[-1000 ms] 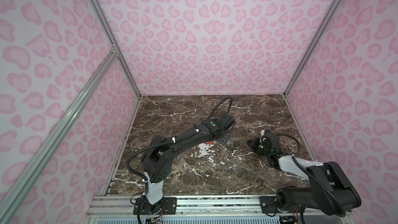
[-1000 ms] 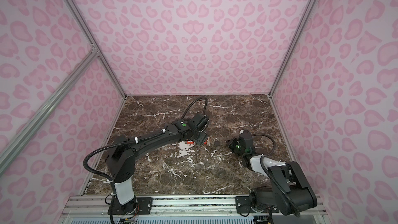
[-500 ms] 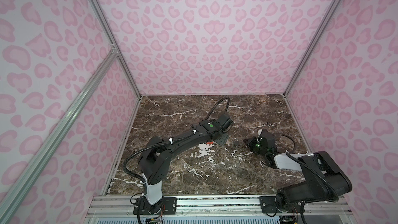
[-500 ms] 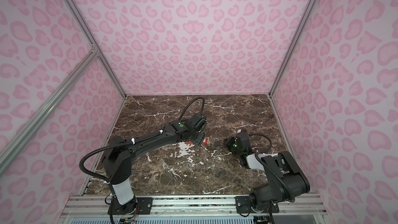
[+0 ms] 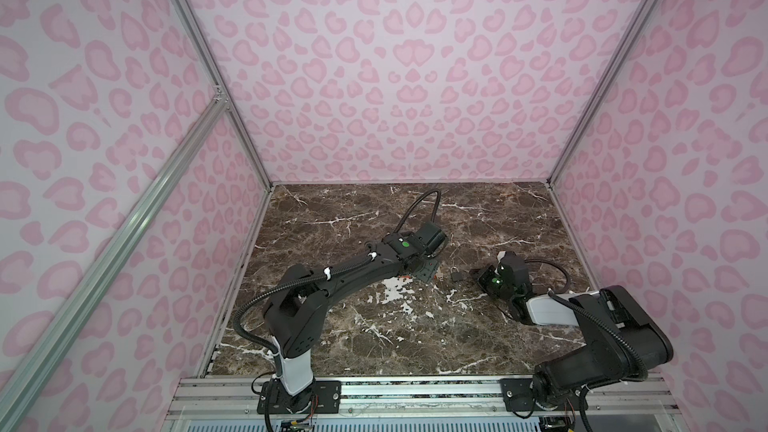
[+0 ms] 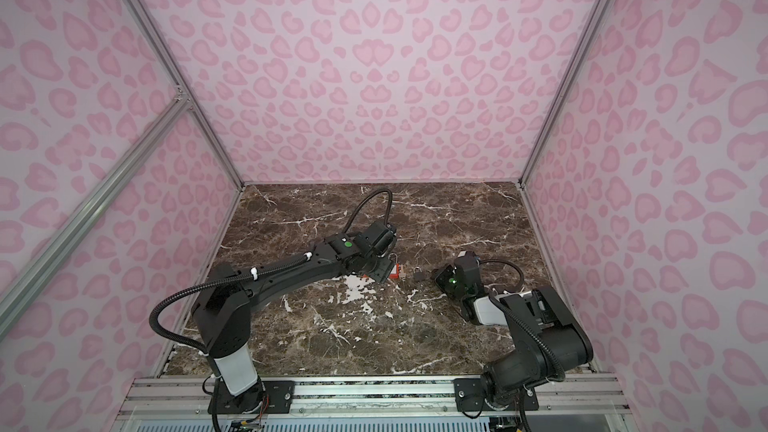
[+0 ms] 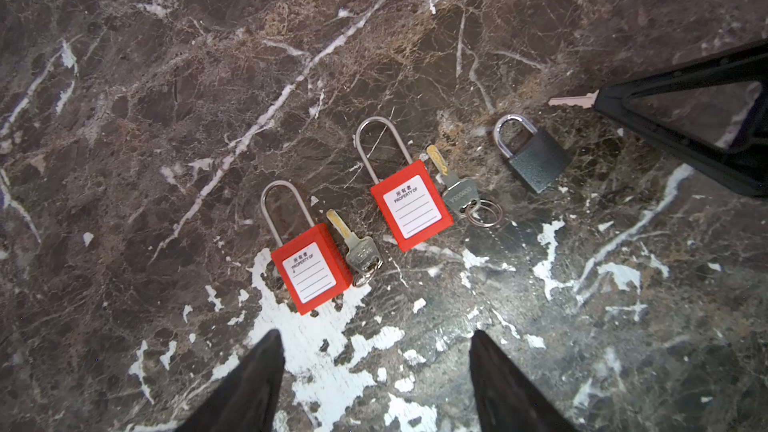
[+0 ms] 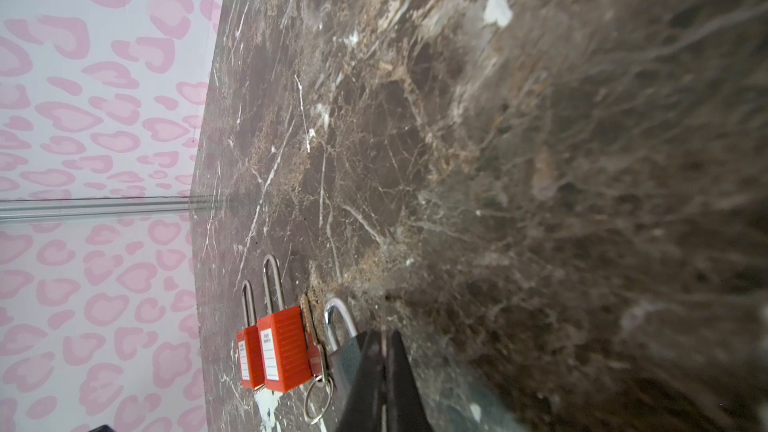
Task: Lock with the key
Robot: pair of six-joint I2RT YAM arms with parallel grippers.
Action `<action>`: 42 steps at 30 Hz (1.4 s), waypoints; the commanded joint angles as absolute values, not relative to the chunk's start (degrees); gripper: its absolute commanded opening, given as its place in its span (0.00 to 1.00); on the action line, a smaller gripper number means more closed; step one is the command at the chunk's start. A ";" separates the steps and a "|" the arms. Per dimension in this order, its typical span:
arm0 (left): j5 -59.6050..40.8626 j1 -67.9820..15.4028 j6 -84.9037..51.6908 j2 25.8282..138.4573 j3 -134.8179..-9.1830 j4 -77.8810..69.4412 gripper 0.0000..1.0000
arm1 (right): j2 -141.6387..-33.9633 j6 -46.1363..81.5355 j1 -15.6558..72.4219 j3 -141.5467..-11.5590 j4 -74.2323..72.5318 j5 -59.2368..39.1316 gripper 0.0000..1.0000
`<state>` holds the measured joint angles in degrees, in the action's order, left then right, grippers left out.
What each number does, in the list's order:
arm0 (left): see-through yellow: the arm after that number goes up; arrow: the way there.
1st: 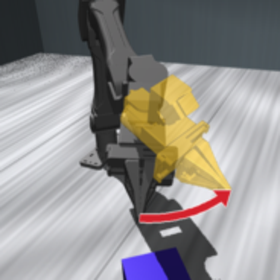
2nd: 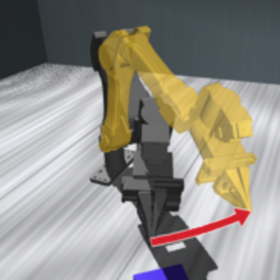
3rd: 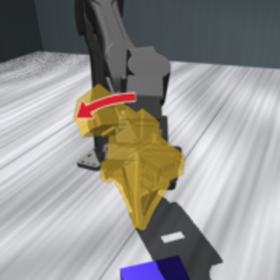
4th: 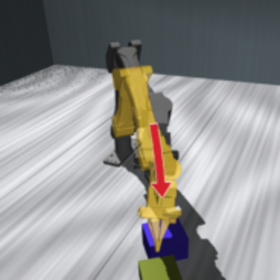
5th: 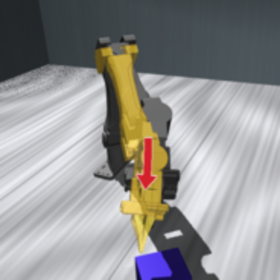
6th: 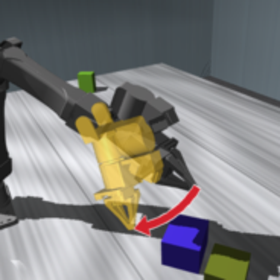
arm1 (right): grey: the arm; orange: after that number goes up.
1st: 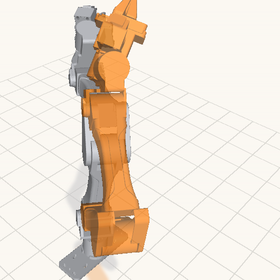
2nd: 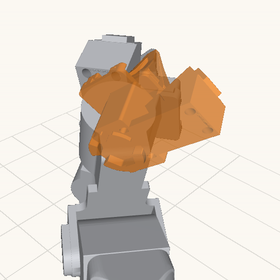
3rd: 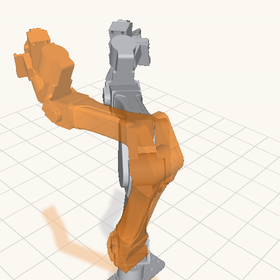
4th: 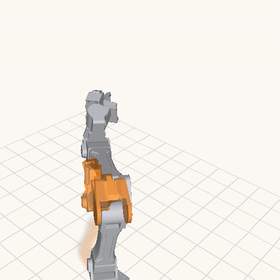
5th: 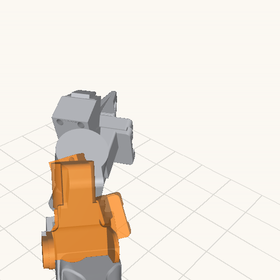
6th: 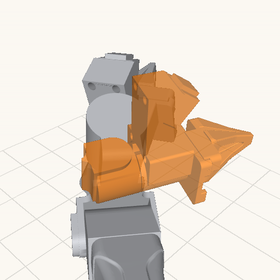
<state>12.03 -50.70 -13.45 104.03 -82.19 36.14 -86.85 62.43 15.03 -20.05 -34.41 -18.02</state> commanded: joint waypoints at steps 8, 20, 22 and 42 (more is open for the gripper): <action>12.52 -50.72 -13.80 103.18 -82.09 35.84 0.72 | -84.00 59.57 16.70 -21.60 -26.98 -15.40 0.36; 12.74 -50.63 -13.84 103.10 -82.27 36.20 0.72 | -80.90 52.02 15.59 -24.35 -17.29 -14.61 0.42; 12.66 -50.63 -13.78 103.10 -82.35 36.21 0.72 | -82.22 50.76 14.63 -25.69 -16.80 -16.57 0.41; 12.74 -50.63 -13.71 103.05 -82.70 36.51 0.72 | -88.69 51.33 13.25 -27.03 -21.36 -26.32 0.40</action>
